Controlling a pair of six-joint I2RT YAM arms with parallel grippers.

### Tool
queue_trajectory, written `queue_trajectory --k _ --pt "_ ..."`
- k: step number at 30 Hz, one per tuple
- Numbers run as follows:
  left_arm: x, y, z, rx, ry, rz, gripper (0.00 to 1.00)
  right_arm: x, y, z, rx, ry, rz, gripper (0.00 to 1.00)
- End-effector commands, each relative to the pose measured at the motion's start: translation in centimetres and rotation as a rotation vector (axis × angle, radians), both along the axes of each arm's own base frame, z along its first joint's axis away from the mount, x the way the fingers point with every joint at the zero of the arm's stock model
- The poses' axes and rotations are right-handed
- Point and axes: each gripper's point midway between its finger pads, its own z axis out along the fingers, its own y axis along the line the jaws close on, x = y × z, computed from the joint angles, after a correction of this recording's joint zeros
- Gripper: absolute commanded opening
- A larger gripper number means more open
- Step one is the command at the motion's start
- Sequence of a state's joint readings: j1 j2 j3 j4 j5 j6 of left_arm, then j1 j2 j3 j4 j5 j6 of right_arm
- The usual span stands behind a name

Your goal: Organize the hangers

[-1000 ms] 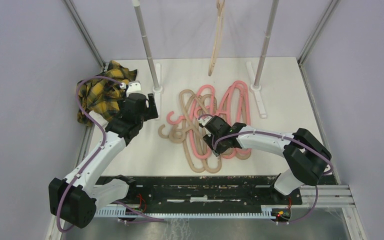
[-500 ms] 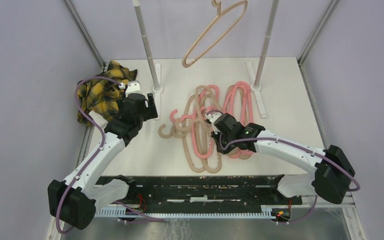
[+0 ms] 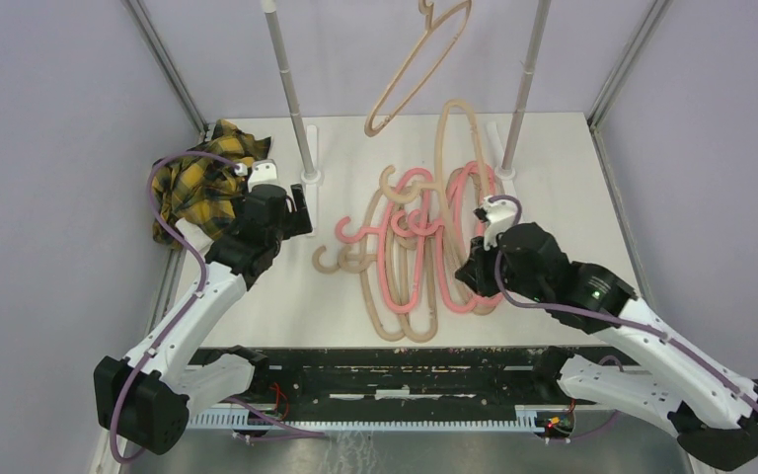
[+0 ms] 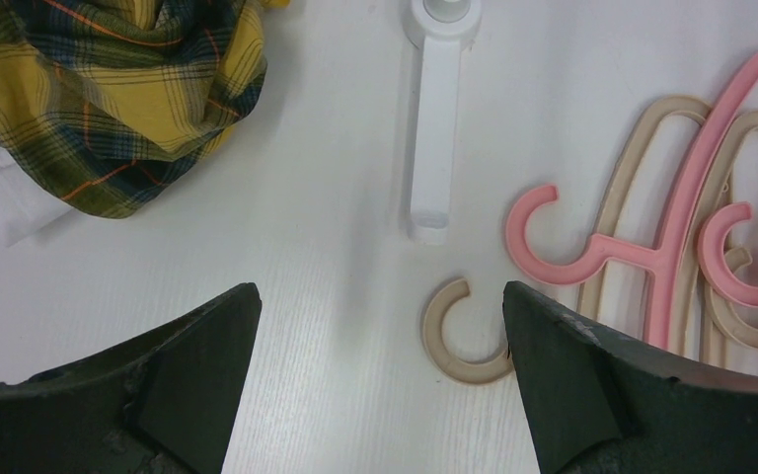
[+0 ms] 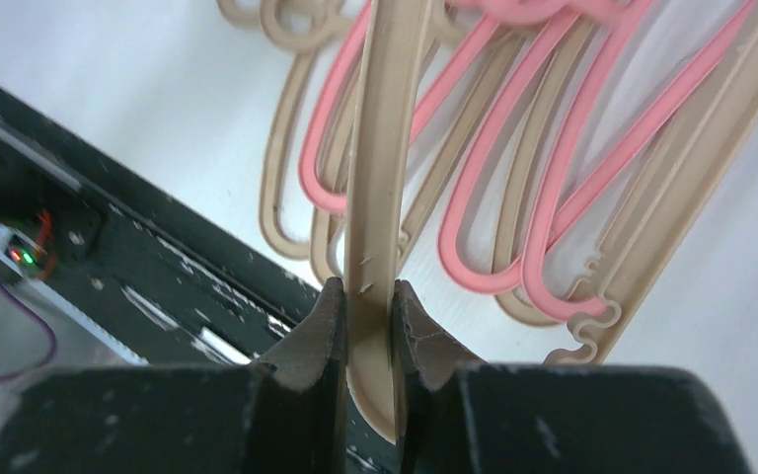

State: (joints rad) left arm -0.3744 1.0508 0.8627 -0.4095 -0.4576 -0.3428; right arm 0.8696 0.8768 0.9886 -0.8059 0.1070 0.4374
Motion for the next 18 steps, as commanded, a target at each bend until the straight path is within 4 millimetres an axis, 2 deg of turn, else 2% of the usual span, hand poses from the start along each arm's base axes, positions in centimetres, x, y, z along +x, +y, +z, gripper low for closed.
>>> queue_trajectory --k 1,4,7,14,16,18 --pt "1.0 -0.9 2.2 -0.093 -0.076 0.012 0.99 2.3 -0.9 7.8 0.205 -0.177 -0.17 0.01" --pt "1.2 -1.0 2.3 -0.088 -0.072 0.004 0.99 2.9 -1.5 11.5 0.26 -0.247 -0.206 0.01" --pt "1.3 -1.0 2.5 -0.083 -0.077 0.002 0.99 3.3 -1.9 13.9 0.293 -0.3 -0.231 0.01" --pt "1.6 -1.4 2.6 -0.094 -0.083 -0.013 0.99 4.9 -1.9 17.9 0.36 -0.385 -0.269 0.01" --pt "1.8 -1.6 2.7 -0.097 -0.085 -0.016 0.99 5.4 -1.6 19.7 0.399 -0.415 -0.273 0.01" --pt "1.9 -1.6 2.8 -0.097 -0.087 -0.018 0.99 5.9 -1.0 20.4 0.41 -0.416 -0.262 0.01"
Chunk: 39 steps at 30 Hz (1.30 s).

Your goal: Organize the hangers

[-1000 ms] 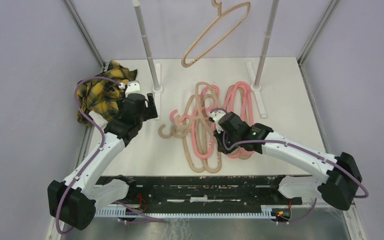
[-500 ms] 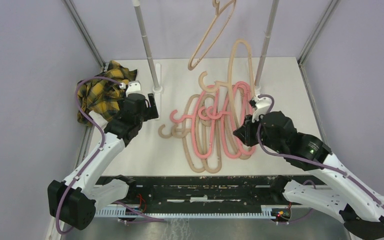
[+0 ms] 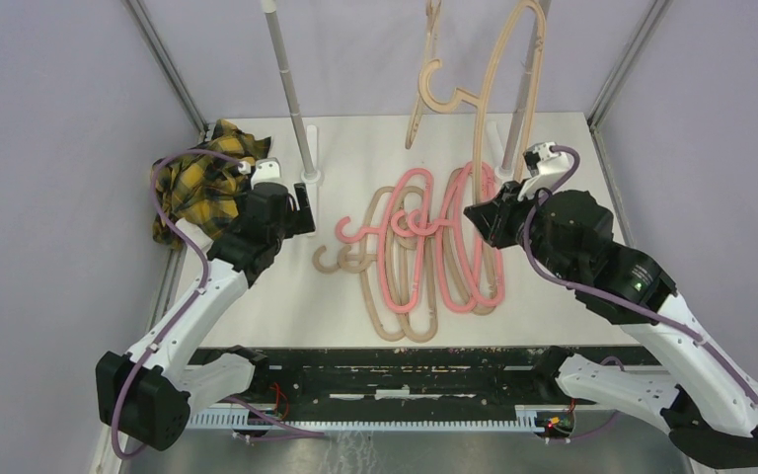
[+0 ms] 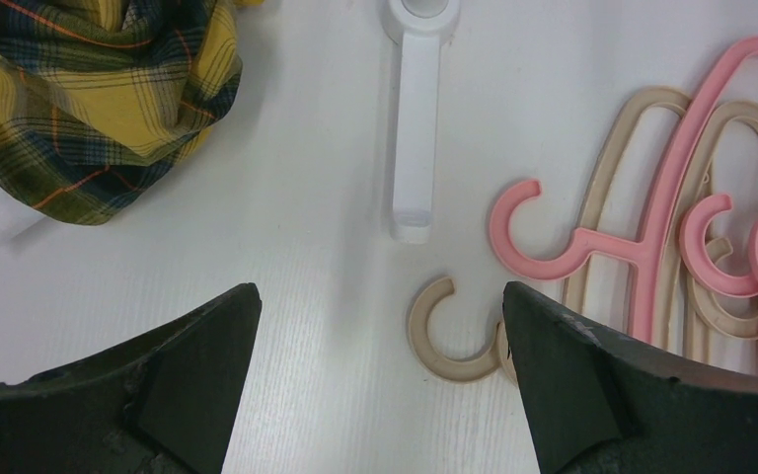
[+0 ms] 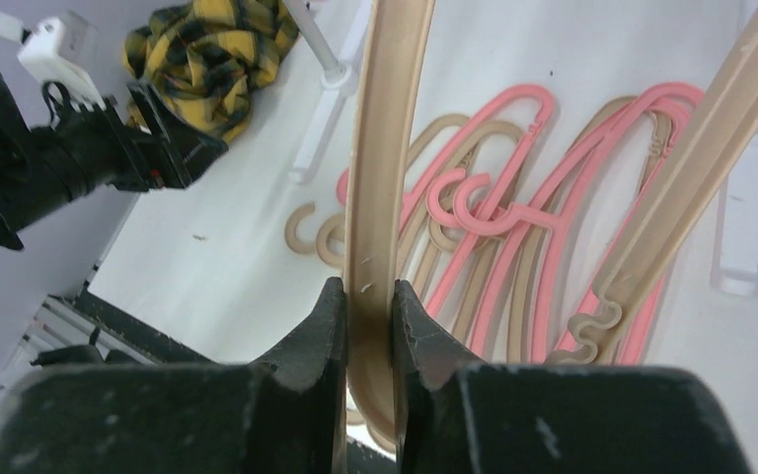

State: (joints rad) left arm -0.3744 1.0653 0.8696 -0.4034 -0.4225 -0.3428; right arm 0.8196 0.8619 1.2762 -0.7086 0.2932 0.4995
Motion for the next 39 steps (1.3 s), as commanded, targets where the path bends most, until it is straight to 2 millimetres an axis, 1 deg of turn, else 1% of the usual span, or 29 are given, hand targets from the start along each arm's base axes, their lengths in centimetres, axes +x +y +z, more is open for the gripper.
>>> queue_trajectory --k 1,6,11,12,14,18,22,28,31,33,36,39 --pt "1.6 -0.9 2.9 -0.079 -0.093 0.01 0.99 1.7 0.9 6.0 0.117 -0.125 -0.008 0.01" --pt "1.5 -0.6 3.2 -0.067 -0.1 0.016 0.99 2.6 2.6 6.4 0.176 -0.092 0.027 0.01" --pt "1.4 -0.5 3.7 -0.063 -0.109 0.012 0.99 3.8 3.6 6.5 0.277 -0.034 0.054 0.01" --pt "1.4 -0.5 3.8 -0.063 -0.112 0.013 0.99 4.2 3.4 6.6 0.299 -0.029 0.052 0.01" --pt "1.3 -0.5 3.9 -0.062 -0.113 0.014 0.99 4.7 3.4 7.1 0.347 -0.024 0.06 0.01" --pt "1.4 -0.5 4.0 -0.063 -0.116 0.014 0.99 5.9 3.4 9.2 0.434 -0.045 0.078 0.01" --pt "1.5 -0.5 4.0 -0.061 -0.114 0.013 0.99 7.4 4.0 10.9 0.496 -0.033 0.108 0.01" --pt "1.5 -0.4 4.3 -0.057 -0.119 0.015 0.99 10.5 5.1 11.3 0.637 0.071 0.171 0.01" --pt "1.5 -0.2 4.3 -0.047 -0.118 0.019 0.99 11.6 4.5 12.1 0.732 0.1 0.209 0.01" --pt "1.5 -0.1 4.3 -0.038 -0.115 0.022 0.99 12.6 3.5 12.4 0.787 0.116 0.21 0.01" --pt "1.6 0.0 4.4 -0.032 -0.114 0.027 0.99 13.4 2.6 12.9 0.849 0.132 0.227 0.01" --pt "1.7 0.0 4.2 -0.028 -0.11 0.028 0.99 13.7 1.8 13.2 0.872 0.132 0.235 0.01"
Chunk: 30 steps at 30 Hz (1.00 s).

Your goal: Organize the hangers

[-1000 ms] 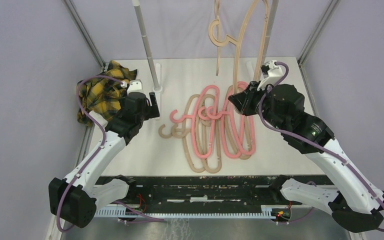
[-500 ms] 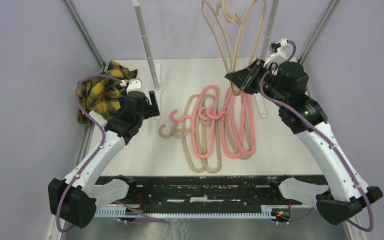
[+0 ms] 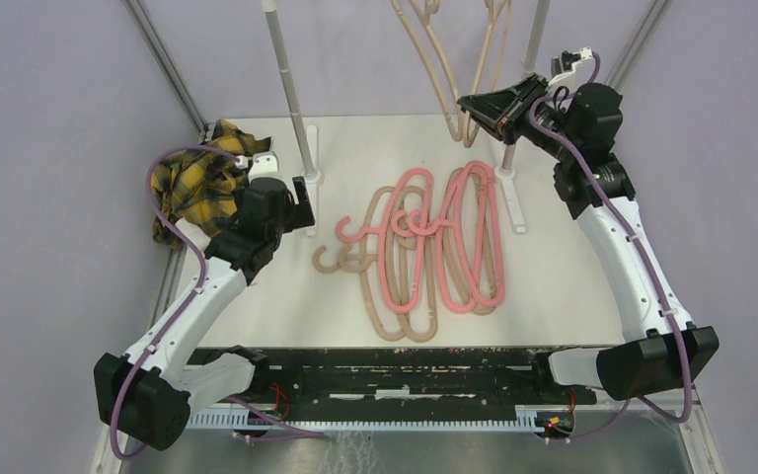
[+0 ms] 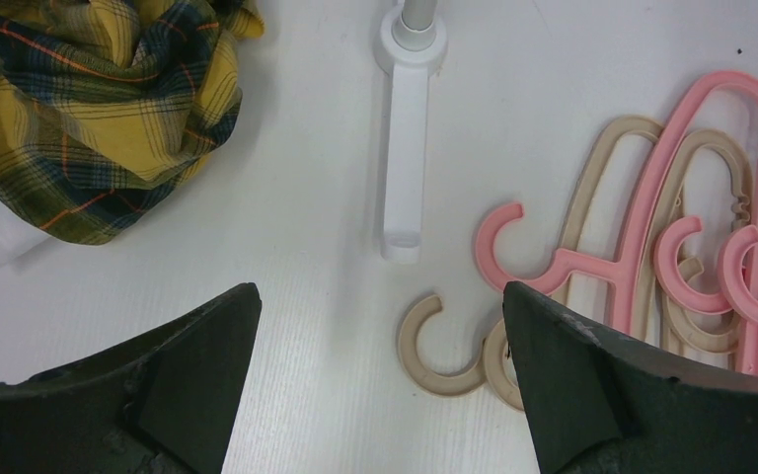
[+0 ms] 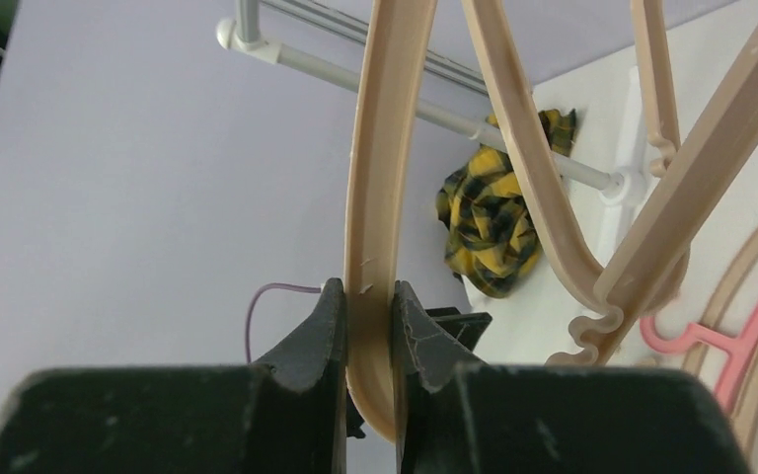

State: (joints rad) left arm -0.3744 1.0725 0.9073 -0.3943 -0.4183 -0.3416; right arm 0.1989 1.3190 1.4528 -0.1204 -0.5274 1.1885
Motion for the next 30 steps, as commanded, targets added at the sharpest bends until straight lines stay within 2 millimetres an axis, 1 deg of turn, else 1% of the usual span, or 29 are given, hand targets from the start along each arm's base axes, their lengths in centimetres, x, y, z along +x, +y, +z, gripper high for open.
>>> queue_trajectory --k 1,6,9,13,16,17,18,23,24,26,27,28,30 --pt "1.0 0.3 2.6 -0.013 -0.072 0.032 0.99 -1.4 -0.5 4.7 0.111 -0.118 0.081 0.01" --pt "1.2 0.2 2.6 -0.017 -0.069 0.032 0.99 -0.6 -0.7 4.6 0.128 -0.074 0.105 0.01" --pt "1.3 0.2 2.5 -0.016 -0.07 0.035 0.99 0.0 -0.8 3.5 0.137 -0.028 0.101 0.01" --pt "1.2 0.2 2.5 -0.011 -0.068 0.031 0.99 0.5 -1.8 1.8 0.152 0.021 0.065 0.01" --pt "1.1 0.4 2.4 -0.006 -0.066 0.035 0.99 0.5 -2.6 1.0 0.16 0.039 0.045 0.06" --pt "1.1 0.4 2.4 -0.007 -0.067 0.037 0.99 0.4 -2.8 0.9 0.158 0.042 0.042 0.09" --pt "1.1 0.4 2.3 -0.008 -0.065 0.035 0.99 0.1 -3.0 0.8 0.15 0.041 0.041 0.15" --pt "1.0 0.3 2.1 -0.018 -0.062 0.033 0.99 -1.5 -3.9 0.9 0.034 0.009 -0.006 0.52" --pt "0.9 0.2 2.2 -0.021 -0.063 0.031 0.99 -1.8 -4.4 1.1 0.005 -0.004 -0.031 0.58" --pt "0.9 0.2 2.2 -0.024 -0.063 0.03 0.99 -2.6 -5.4 0.6 -0.08 -0.012 -0.09 0.71" --pt "0.8 0.2 2.2 -0.025 -0.065 0.031 0.99 -3.1 -6.0 1.0 -0.119 -0.027 -0.122 0.79" --pt "0.8 0.2 2.2 -0.024 -0.065 0.031 0.99 -3.4 -6.6 0.8 -0.163 -0.027 -0.157 0.84" --pt "0.7 0.3 2.2 -0.022 -0.064 0.032 0.99 -4.2 -7.9 0.7 -0.258 -0.039 -0.225 0.88"
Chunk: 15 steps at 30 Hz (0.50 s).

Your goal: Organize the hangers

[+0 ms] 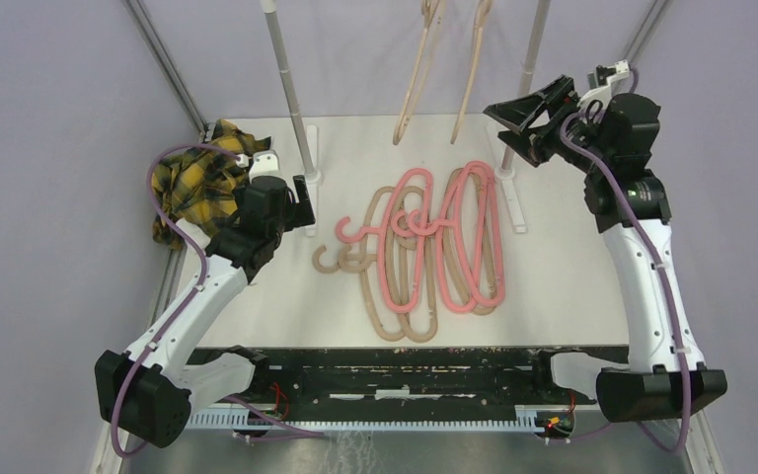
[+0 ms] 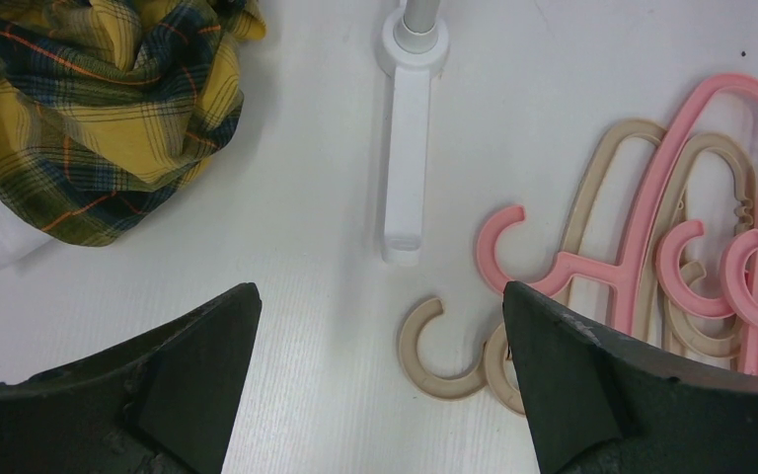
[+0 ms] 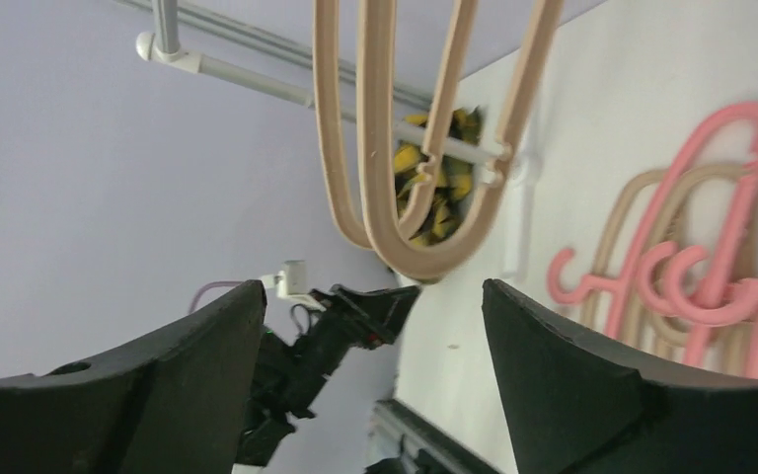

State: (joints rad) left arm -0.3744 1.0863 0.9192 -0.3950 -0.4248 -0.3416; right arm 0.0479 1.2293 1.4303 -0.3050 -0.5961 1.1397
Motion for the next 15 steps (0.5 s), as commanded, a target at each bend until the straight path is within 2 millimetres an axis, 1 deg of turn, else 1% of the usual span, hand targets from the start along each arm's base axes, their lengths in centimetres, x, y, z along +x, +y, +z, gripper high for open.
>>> queue_trajectory --k 1,3,4,5,8,11,15 --pt "0.4 0.3 2.2 -0.027 -0.068 0.027 0.99 -3.0 -3.5 2.3 -0.268 -0.125 -0.162 0.89" --pt "0.4 0.3 2.2 -0.027 -0.066 0.025 0.99 -3.7 -5.1 2.6 -0.354 -0.148 -0.237 0.91" --pt "0.4 0.2 2.1 -0.029 -0.065 0.024 0.99 -4.1 -5.6 3.1 -0.388 -0.171 -0.258 0.91" --pt "0.4 0.2 2.1 -0.032 -0.065 0.023 0.99 -4.5 -6.0 3.6 -0.421 -0.198 -0.268 0.91" --pt "0.4 0.0 2.0 -0.036 -0.06 0.018 0.99 -4.9 -6.8 4.7 -0.518 -0.234 -0.279 0.91" --pt "0.6 -0.2 2.0 -0.043 -0.061 0.016 0.99 -4.9 -6.8 6.1 -0.547 -0.276 -0.274 0.89" --pt "0.9 -0.5 2.0 -0.054 -0.059 0.007 0.99 -4.3 -5.7 7.6 -0.503 -0.329 -0.242 0.85"
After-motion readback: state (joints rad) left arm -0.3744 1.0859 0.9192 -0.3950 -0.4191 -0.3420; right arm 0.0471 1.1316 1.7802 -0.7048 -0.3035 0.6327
